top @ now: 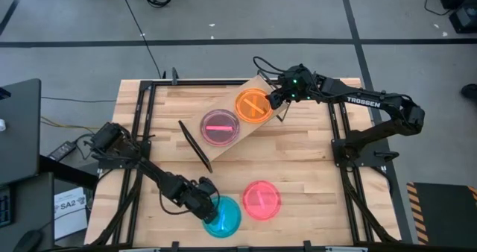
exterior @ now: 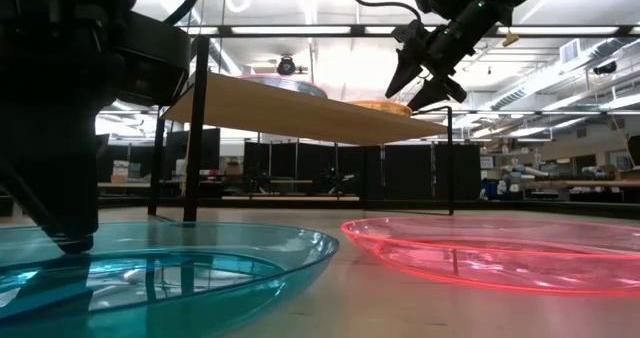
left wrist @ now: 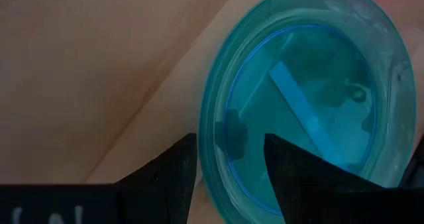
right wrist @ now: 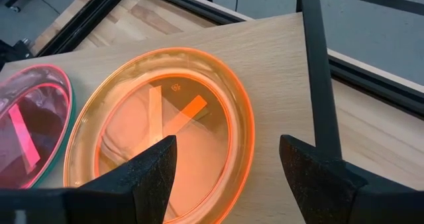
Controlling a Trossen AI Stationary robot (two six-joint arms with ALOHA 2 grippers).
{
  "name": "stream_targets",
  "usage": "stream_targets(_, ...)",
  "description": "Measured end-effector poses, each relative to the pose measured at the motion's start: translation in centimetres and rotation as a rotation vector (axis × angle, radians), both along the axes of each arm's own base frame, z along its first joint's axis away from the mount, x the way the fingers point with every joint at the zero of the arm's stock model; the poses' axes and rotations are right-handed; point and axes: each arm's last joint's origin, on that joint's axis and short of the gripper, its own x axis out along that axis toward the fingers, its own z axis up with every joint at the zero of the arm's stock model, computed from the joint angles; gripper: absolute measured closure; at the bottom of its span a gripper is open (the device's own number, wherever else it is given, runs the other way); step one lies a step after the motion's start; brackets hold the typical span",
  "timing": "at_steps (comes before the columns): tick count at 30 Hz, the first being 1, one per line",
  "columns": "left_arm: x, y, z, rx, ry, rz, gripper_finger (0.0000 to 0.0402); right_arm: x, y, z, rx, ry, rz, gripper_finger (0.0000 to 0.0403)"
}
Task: Place and stack plates onto a shelf
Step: Stack the blue plate on the orange plate on the shelf
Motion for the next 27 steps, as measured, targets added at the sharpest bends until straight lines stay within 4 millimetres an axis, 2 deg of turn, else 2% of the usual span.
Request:
stream_targets(8, 0.11, -0.22, 0.18, -0.007, -0.003, -0.007, 0.0219, 0.01, -0.01, 0.02, -0.001, -0.002, 0.0, 0.013)
stream_targets(11, 0.07, -0.18, 0.16, -0.005, 0.003, -0.002, 0.0232, 0.01, 0.0, 0.02, -0.001, -0.002, 0.0, 0.013)
stream_targets(24, -0.28, 0.06, 0.0, 0.013, 0.045, 0.019, 0.0383, 0.01, 0.0, 0.01, -0.001, -0.002, 0.0, 0.013)
stream_targets(27, -0.33, 0.09, 0.01, 0.01, 0.054, 0.03, 0.0393, 0.01, 0.0, 0.01, -0.001, -0.002, 0.0, 0.013)
